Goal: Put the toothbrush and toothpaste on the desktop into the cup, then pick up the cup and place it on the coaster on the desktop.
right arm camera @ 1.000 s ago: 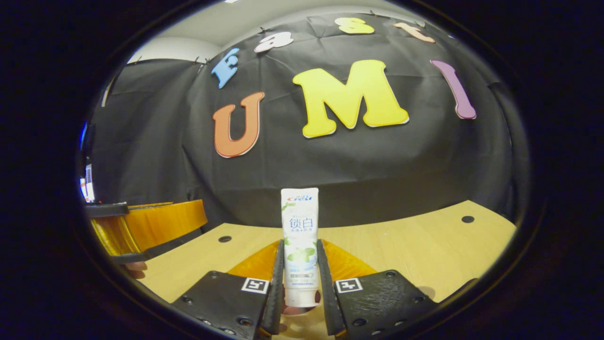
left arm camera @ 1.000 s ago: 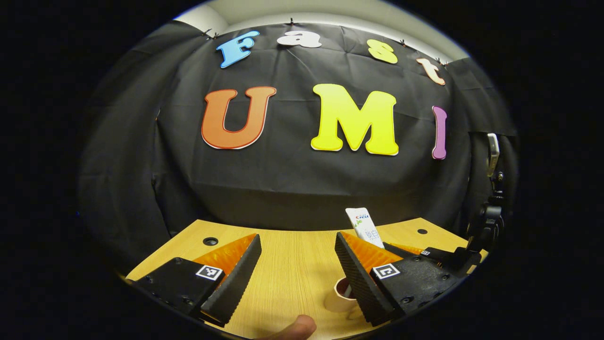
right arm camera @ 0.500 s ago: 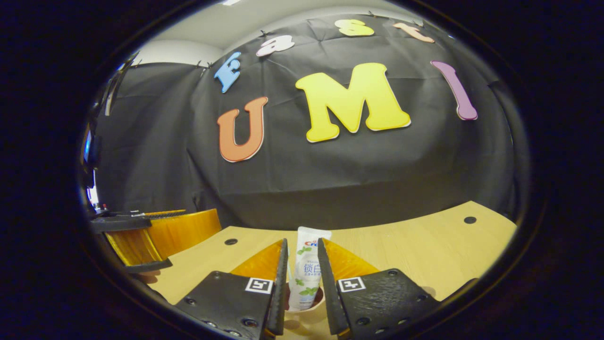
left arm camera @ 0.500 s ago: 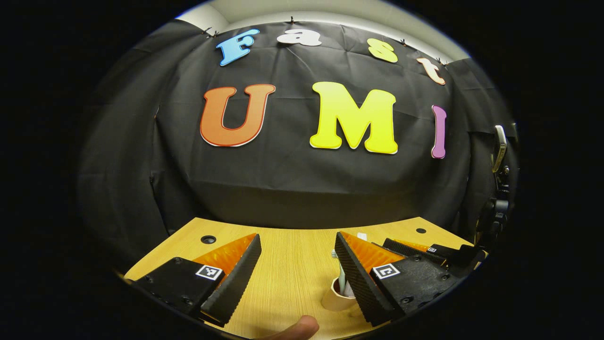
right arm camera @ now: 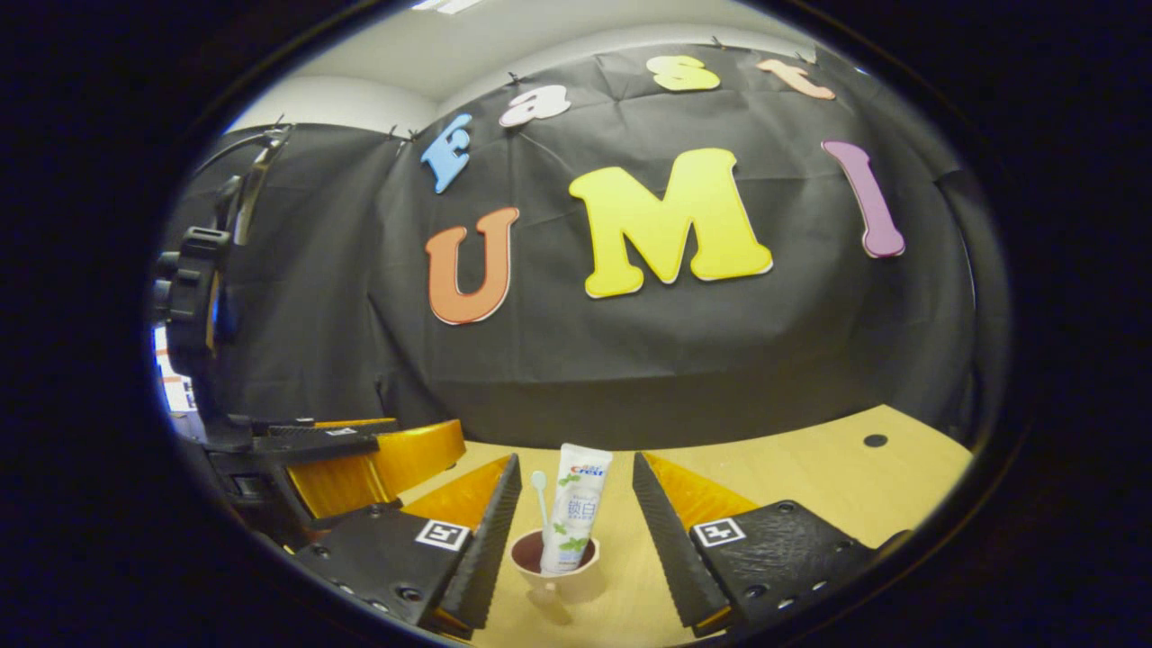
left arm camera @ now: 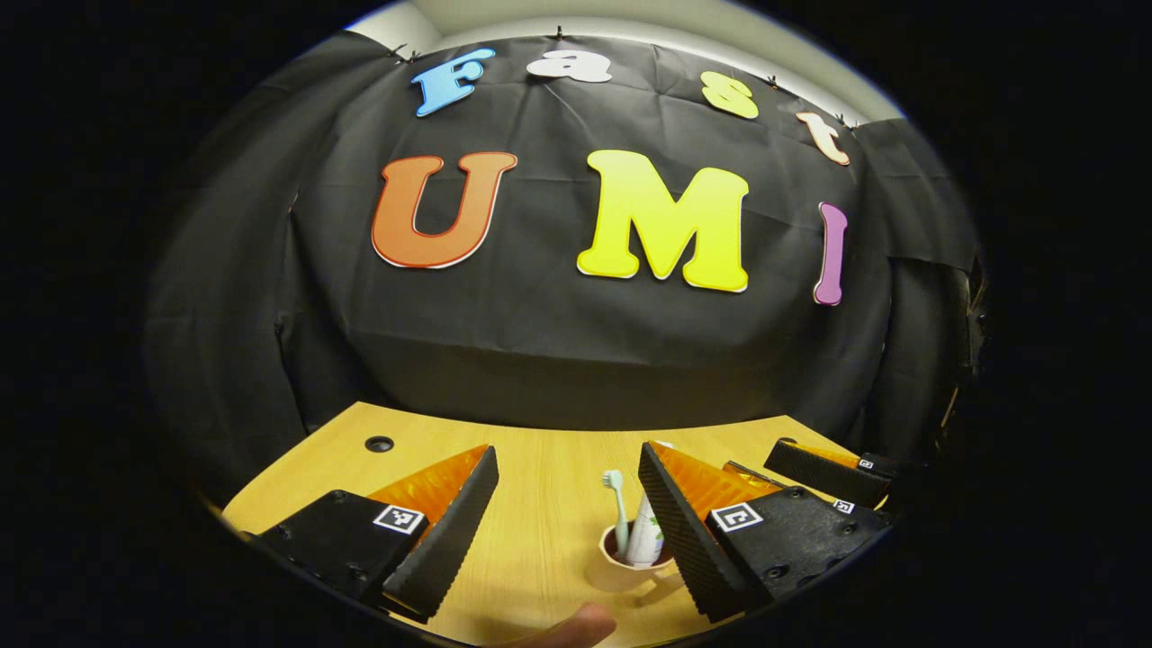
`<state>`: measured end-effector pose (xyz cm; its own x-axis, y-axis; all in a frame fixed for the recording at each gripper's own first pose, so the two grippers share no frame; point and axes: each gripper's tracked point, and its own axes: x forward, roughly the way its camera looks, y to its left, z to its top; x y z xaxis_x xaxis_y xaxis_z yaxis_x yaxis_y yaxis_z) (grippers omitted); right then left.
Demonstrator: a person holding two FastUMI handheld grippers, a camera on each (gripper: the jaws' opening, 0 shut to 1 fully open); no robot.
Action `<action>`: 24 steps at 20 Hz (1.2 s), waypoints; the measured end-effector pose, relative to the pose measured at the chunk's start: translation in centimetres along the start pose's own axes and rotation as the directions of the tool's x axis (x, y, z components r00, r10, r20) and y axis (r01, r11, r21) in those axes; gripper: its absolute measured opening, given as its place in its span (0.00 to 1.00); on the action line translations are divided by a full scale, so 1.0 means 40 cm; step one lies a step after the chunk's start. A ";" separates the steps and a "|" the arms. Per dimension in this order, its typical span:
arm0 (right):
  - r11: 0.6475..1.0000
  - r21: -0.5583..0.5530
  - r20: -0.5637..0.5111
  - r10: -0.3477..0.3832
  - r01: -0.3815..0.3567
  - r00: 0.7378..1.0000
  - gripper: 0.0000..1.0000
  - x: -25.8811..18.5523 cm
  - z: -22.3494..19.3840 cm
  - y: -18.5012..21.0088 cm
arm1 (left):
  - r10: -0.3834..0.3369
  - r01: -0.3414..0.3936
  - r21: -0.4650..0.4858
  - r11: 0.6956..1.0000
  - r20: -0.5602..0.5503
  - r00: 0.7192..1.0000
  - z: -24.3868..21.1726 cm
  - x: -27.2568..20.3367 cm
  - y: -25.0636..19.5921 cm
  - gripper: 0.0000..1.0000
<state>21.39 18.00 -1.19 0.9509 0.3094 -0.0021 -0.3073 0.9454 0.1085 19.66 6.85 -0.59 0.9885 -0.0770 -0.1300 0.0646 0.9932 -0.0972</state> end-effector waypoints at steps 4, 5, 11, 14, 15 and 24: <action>1.000 -0.001 0.035 -0.009 0.009 0.999 0.93 -0.083 0.020 -0.041 | -0.016 0.016 -0.005 1.000 -0.030 0.999 0.000 -0.018 -0.049 1.00; 1.000 -0.003 0.035 -0.015 0.015 0.999 0.96 -0.106 0.020 -0.052 | -0.018 0.018 0.001 1.000 -0.041 0.999 0.000 -0.023 -0.059 0.99; 0.999 -0.031 0.033 -0.041 0.042 0.999 0.95 -0.241 0.026 -0.135 | 0.020 -0.017 0.023 1.000 -0.121 0.992 -0.027 -0.036 -0.093 0.99; 0.998 -0.025 0.056 -0.047 0.049 0.997 0.95 -0.316 0.052 -0.190 | 0.020 -0.014 0.026 1.000 -0.238 0.971 -0.084 -0.020 -0.109 0.99; 0.998 -0.028 0.073 -0.061 0.063 0.995 0.95 -0.338 0.063 -0.211 | 0.033 -0.023 0.038 0.999 -0.286 0.958 -0.107 -0.016 -0.106 1.00; 0.999 0.019 0.081 -0.035 0.034 0.996 0.95 -0.502 0.037 -0.309 | 0.076 -0.078 0.031 0.997 -0.705 0.705 -0.292 -0.068 -0.145 1.00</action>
<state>6.15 -0.05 -1.01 0.9608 0.2668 0.0750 -0.2746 0.9531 0.1273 15.00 0.30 -11.19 0.6058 -0.0401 -0.7946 -0.0082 0.9984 -0.0566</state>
